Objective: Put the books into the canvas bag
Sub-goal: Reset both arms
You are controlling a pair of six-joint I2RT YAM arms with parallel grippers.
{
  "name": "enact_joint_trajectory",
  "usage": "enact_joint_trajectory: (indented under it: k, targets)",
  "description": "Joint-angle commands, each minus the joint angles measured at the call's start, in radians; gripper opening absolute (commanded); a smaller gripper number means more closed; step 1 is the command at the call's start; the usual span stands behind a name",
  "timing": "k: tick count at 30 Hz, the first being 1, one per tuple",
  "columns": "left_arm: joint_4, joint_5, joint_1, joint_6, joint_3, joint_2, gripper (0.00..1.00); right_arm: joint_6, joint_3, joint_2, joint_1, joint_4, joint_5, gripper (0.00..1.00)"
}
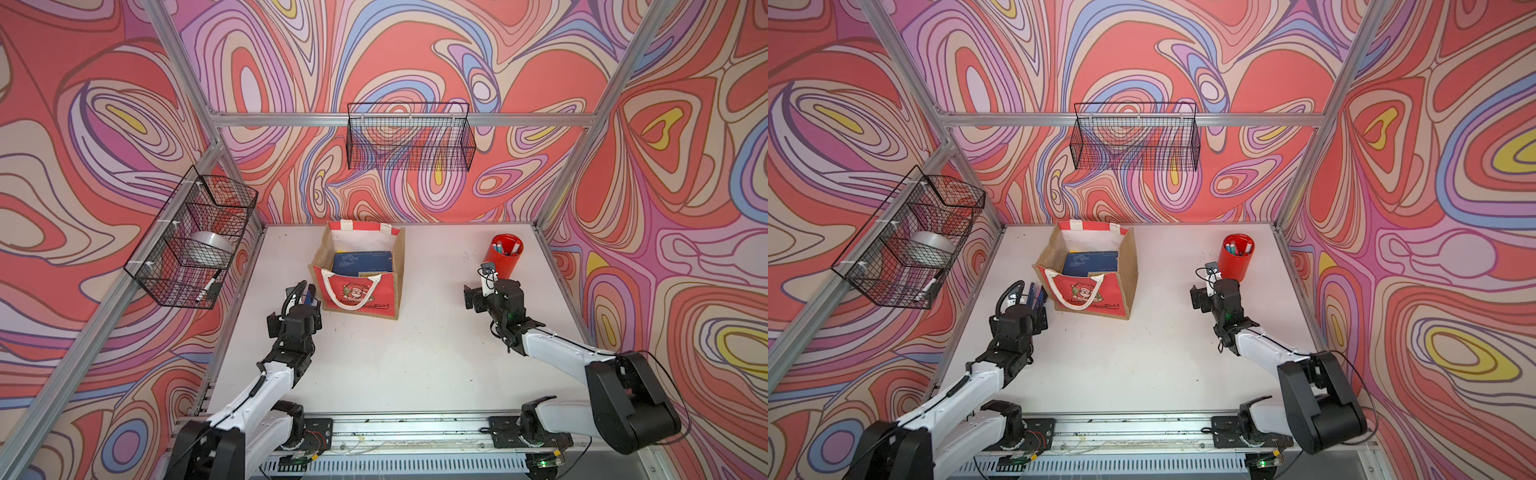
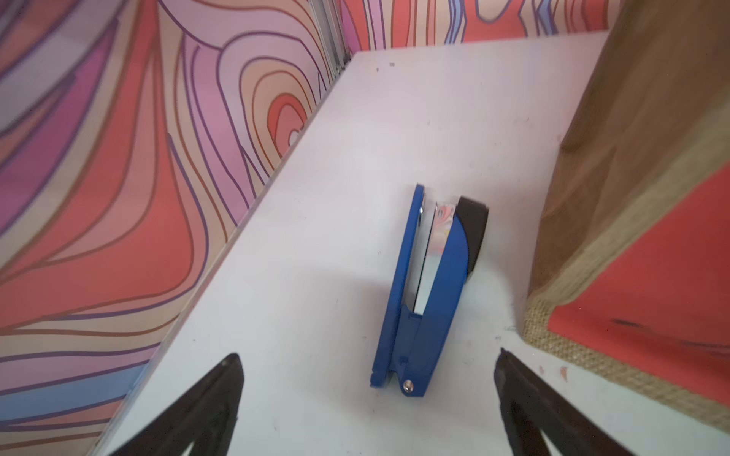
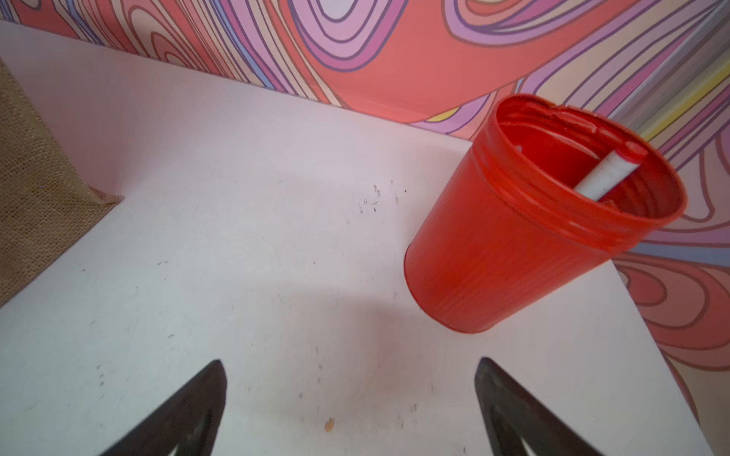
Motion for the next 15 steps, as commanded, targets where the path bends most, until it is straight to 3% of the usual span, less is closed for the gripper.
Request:
enact_joint_trajectory:
  k: [1,2,6,10,15]
  targets:
    - [0.501,-0.004,0.01,0.033,-0.026,0.17,1.0,-0.064,-0.053,0.052,-0.002,0.261,0.03,0.98]
    - [0.628,-0.009,0.01,0.066,-0.04,0.244,1.0,-0.07,-0.067,0.067,-0.004,0.303,0.042,0.98]
    - [0.667,0.018,0.006,0.111,-0.028,0.294,1.0,-0.06,-0.099,0.123,-0.017,0.416,0.011,0.98]
    - [0.968,0.053,0.022,0.151,-0.088,0.446,1.0,-0.056,-0.14,0.197,-0.016,0.584,0.014,0.98]
    - [0.725,0.157,0.052,0.121,-0.008,0.402,1.0,-0.08,-0.181,0.272,-0.017,0.746,0.04,0.98]
